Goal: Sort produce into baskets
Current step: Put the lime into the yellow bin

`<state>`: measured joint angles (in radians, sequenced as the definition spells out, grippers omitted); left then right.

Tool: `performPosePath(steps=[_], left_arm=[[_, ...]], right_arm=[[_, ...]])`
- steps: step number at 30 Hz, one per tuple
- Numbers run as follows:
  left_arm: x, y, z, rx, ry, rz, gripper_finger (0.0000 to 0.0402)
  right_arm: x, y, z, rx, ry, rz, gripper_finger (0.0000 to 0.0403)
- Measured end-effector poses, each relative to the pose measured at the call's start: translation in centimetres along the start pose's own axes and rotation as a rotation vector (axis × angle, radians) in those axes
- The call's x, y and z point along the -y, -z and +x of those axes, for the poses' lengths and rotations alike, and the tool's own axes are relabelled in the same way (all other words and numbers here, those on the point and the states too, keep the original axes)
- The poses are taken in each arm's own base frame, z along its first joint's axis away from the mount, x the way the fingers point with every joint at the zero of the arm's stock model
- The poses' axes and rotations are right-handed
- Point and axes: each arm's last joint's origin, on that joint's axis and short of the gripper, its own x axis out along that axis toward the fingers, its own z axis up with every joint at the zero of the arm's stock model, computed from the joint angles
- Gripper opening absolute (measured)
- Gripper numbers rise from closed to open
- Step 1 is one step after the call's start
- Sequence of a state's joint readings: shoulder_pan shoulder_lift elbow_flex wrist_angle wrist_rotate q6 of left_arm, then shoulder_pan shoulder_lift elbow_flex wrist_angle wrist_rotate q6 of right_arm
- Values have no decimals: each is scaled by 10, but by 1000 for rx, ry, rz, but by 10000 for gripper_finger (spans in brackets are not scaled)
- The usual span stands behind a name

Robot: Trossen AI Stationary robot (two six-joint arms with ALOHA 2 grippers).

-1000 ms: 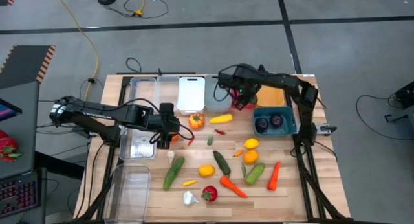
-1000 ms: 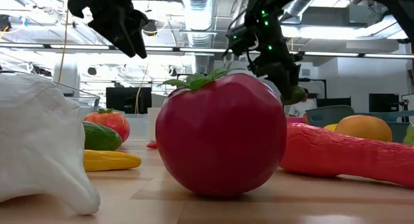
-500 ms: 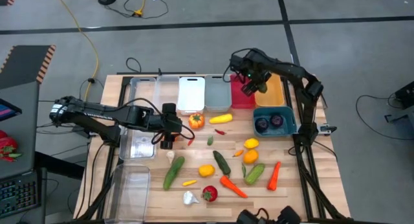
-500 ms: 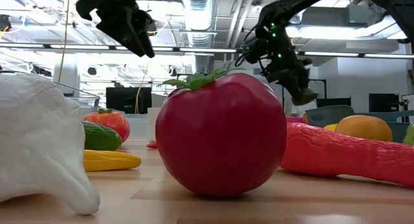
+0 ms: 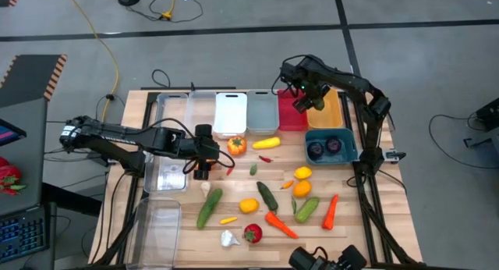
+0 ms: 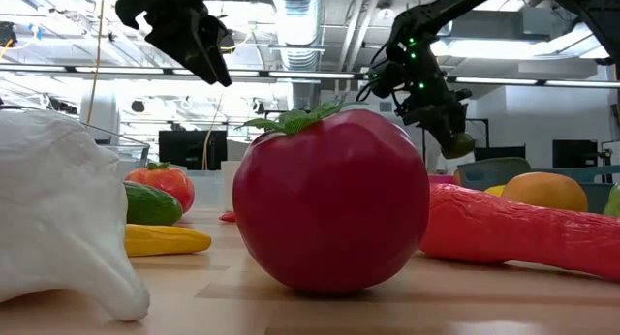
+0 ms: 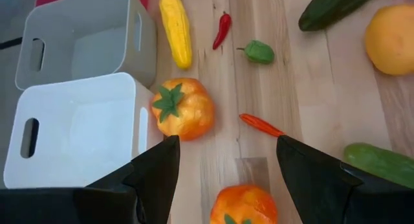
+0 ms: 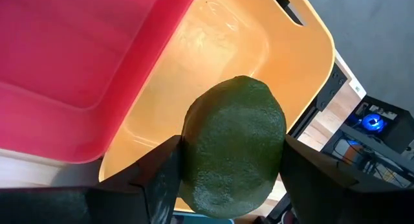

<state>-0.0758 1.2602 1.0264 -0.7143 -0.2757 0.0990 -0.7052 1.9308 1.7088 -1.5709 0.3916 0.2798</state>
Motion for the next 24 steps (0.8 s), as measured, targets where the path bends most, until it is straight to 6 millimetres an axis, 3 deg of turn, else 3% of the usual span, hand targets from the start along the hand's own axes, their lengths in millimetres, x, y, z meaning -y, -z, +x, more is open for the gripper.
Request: performPosePath(steps=[24], left_arm=[[0, 1, 0, -11, 4, -11, 245]], right_arm=[[1, -1, 0, 19, 29, 4, 266]])
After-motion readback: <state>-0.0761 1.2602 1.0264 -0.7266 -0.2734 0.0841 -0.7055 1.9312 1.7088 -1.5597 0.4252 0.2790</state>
